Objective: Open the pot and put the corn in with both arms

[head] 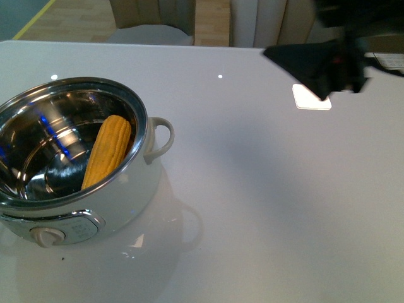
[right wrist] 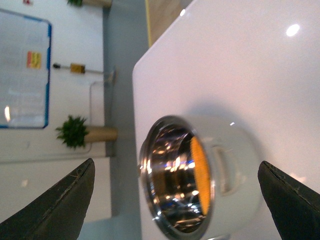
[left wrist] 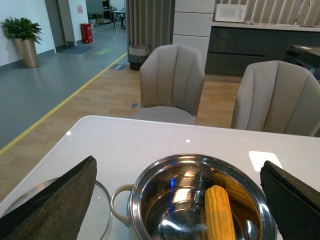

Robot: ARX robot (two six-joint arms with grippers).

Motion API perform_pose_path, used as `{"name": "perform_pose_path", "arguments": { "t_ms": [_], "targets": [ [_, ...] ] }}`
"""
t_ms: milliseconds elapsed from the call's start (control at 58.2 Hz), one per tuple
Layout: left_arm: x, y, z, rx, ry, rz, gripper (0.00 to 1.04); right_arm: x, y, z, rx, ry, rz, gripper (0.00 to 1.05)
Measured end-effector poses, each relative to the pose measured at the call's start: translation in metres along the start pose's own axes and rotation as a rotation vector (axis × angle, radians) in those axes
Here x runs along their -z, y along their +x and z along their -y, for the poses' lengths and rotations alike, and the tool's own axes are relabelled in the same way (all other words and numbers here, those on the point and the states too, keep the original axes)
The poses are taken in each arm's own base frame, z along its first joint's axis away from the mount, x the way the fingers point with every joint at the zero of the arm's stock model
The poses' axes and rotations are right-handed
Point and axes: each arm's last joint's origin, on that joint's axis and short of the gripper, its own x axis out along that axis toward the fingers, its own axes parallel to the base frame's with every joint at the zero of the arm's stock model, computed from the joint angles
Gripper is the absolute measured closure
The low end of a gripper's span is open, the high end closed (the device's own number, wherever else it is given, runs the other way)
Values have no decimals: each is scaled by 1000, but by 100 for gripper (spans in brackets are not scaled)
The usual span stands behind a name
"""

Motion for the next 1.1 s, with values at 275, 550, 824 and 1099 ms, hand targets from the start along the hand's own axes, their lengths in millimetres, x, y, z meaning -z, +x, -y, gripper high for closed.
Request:
{"name": "perform_pose_path", "arguments": {
  "t_ms": [275,550,824,1099],
  "targets": [
    [0,0,0,0,0,0,7,-12,-101,30,284,-175,209,9],
    [0,0,0,0,0,0,7,25,-163,51,449,-486,240,9],
    [0,0,0,0,0,0,7,34,-166,64,410,-779,519,26],
    [0,0,0,0,0,0,7,37,-184,74,374,-961,674,73]
  ]
}}
